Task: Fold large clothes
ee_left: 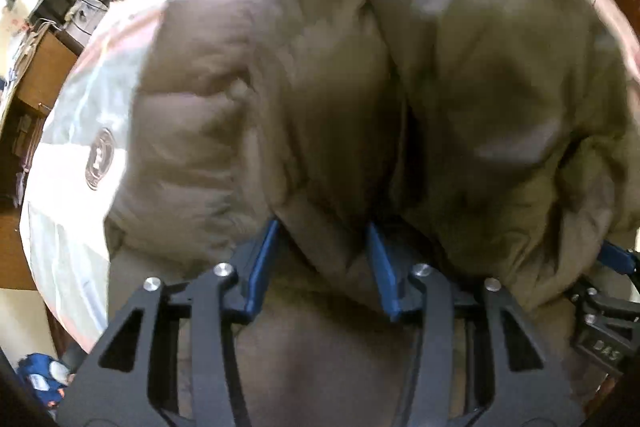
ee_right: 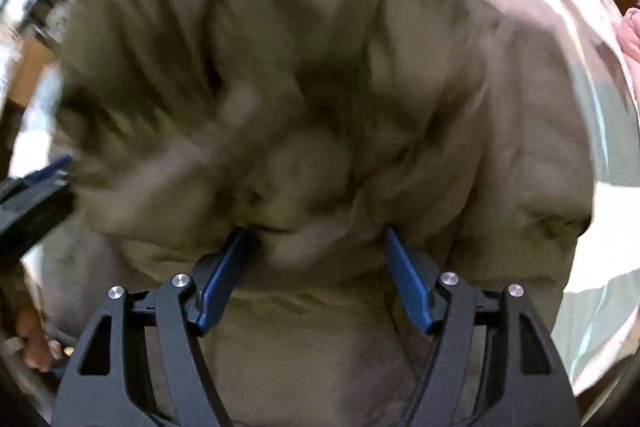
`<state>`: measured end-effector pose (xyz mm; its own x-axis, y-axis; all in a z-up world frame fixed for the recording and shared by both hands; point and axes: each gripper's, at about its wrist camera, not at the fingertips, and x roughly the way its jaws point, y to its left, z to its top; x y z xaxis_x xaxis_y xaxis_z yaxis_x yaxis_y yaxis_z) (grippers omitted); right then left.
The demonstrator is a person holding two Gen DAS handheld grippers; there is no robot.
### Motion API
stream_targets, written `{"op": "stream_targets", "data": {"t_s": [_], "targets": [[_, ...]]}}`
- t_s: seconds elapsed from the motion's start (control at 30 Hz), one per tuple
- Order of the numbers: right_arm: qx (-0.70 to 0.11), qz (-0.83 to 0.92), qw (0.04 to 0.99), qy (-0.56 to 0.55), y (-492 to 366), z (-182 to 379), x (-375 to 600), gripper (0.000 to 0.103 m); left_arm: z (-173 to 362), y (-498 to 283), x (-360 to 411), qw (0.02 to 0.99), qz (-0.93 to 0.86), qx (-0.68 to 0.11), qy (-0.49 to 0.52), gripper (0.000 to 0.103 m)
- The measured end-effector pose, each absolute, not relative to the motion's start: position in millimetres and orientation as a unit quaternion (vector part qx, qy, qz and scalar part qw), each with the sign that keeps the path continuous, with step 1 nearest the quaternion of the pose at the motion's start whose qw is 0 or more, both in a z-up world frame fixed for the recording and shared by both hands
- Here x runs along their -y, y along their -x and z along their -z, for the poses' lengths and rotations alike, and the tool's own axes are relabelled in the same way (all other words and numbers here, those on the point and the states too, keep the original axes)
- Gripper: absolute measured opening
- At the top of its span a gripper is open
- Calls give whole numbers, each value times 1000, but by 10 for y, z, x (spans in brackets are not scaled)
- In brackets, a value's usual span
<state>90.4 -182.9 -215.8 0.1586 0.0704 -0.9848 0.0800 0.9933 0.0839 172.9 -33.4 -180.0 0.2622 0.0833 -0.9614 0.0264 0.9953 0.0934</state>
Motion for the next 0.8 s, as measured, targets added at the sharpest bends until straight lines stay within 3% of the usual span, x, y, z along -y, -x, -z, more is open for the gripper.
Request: {"op": "stream_targets", "data": {"t_s": [0.1, 0.13, 0.2, 0.27, 0.37, 0.43, 0.5, 0.67, 0.8], "targets": [[-659, 4, 745, -101, -969, 2118, 1940, 71, 1667, -1735, 283, 799, -22, -600, -27, 50], [-640, 2, 759, -120, -998, 1960, 1995, 71, 1559, -1718, 243, 809, -27, -587, -9, 58], [-581, 0, 802, -140, -1041, 1612, 2055, 71, 1374, -1703, 204, 830, -38, -556, 12, 61], [-476, -13, 865, -156, -1115, 1234, 2074, 71, 1243, -1732, 222, 850, -44, -525, 15, 57], [-382, -37, 906, -177, -1297, 1080, 2020, 71, 1320, -1795, 311, 844, -39, -535, 17, 38], [-393, -51, 892, -217, -1459, 1215, 1991, 71, 1563, -1860, 331, 815, -35, -577, 31, 30], [-414, -67, 876, -240, -1595, 1407, 1841, 71, 1751, -1888, 331, 797, -42, -602, 27, 29], [-483, -31, 864, -139, -1787, 1745, 1636, 71, 1822, -1869, 321, 795, -35, -606, 2, 30], [-494, 16, 843, -213, -1746, 1833, 2250, 71, 1848, -1851, 292, 788, -20, -615, 6, 30]]}}
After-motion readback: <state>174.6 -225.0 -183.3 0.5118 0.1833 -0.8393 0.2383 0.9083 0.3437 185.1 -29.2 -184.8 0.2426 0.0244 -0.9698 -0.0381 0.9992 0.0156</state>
